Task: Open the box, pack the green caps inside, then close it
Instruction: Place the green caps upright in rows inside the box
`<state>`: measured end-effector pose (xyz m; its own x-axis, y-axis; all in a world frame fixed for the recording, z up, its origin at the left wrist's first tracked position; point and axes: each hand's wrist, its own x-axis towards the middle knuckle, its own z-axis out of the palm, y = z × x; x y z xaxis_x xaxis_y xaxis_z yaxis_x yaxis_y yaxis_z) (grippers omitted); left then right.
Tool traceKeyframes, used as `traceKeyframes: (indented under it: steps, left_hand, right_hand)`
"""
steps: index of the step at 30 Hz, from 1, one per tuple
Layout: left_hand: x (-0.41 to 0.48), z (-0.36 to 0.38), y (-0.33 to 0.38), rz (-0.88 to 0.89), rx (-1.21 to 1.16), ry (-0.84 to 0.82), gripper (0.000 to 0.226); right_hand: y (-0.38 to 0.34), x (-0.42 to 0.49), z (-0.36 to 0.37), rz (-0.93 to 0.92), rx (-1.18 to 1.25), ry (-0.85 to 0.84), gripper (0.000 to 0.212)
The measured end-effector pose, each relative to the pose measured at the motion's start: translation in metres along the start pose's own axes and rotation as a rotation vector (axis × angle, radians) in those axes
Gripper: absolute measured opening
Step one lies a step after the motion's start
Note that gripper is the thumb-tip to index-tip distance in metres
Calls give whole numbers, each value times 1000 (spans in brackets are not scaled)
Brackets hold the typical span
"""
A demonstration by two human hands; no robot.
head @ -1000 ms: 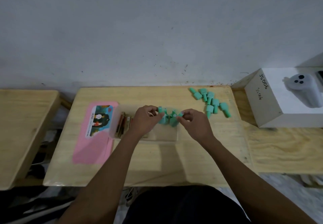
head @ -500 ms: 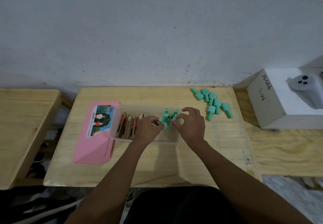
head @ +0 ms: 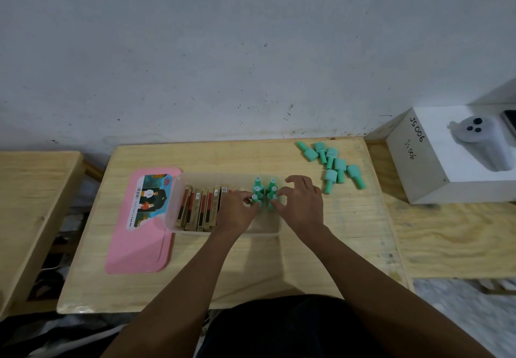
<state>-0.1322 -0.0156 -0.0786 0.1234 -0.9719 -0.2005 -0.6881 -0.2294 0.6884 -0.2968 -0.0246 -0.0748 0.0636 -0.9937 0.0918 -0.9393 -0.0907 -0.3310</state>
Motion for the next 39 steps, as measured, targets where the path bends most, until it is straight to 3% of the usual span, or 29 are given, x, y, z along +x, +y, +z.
traceKeyframes:
  steps: [16,23,27,31,35,39]
  left_hand:
    - [-1,3,-2,-14,-8,5,35]
    - [6,-3,8,-44,-44,132,33]
    - [10,-2,14,-24,1,135,25]
    - [11,1,14,-25,-11,135,20]
    - [7,1,24,98,41,273,15]
    - [7,5,54,308,78,317,16]
  right_hand:
    - [13,1,1,-93,7,38,28]
    - [16,10,-5,-113,109,-13,26]
    - [11,13,-6,-93,156,-114,27]
    - [11,15,-10,-78,191,-89,27]
    - [31,14,-20,14,260,-6,24]
    - [74,9,-32,235,332,29,23]
